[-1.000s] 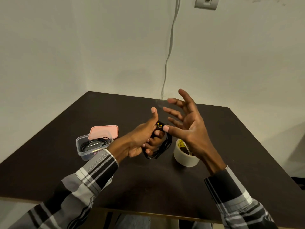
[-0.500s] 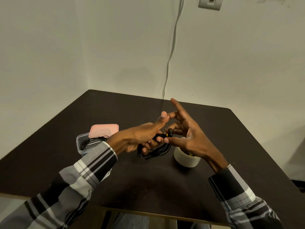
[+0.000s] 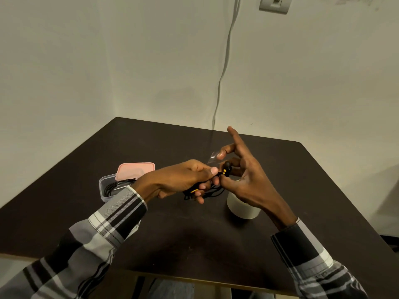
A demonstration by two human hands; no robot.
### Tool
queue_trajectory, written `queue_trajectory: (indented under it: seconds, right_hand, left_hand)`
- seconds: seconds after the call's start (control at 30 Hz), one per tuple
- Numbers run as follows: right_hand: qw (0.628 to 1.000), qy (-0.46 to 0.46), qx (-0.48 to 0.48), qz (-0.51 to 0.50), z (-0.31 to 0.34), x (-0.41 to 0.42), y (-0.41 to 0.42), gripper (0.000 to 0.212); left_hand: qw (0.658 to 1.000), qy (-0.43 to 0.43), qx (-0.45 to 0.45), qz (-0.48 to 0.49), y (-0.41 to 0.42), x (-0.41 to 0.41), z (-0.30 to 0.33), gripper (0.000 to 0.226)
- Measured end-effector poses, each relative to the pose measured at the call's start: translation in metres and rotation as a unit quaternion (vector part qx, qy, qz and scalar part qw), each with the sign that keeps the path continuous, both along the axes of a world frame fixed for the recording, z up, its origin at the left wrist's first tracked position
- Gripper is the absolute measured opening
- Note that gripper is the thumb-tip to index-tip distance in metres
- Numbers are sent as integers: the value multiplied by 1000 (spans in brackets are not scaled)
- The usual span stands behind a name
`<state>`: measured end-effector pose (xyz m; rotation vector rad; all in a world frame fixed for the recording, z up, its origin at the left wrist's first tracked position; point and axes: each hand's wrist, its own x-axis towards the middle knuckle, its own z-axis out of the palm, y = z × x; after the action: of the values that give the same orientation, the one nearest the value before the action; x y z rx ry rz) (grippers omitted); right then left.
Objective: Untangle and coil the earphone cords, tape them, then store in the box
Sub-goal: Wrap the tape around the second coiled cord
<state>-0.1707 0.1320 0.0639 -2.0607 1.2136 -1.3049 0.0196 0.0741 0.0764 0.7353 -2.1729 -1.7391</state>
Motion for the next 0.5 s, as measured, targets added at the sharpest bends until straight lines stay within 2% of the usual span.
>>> queue_trajectory:
  seconds: [0.13, 0.27, 0.37, 0.5]
  right_hand:
    - [999, -27, 17, -12, -2, -1, -2, 100]
    - [998, -40, 35, -23, -4, 1, -3, 100]
    - [995, -76, 59, -27, 3, -1, -2, 101]
    - [983, -167, 7, -74, 18, 1, 7, 87]
  left_hand:
    - [991, 17, -106, 76, 0, -4, -8, 36]
    - [965, -37, -233, 110, -2, -7, -18, 37]
    - [952, -48, -267, 141, -5, -9, -19, 38]
    - [948, -52, -275, 152, -9, -7, -18, 40]
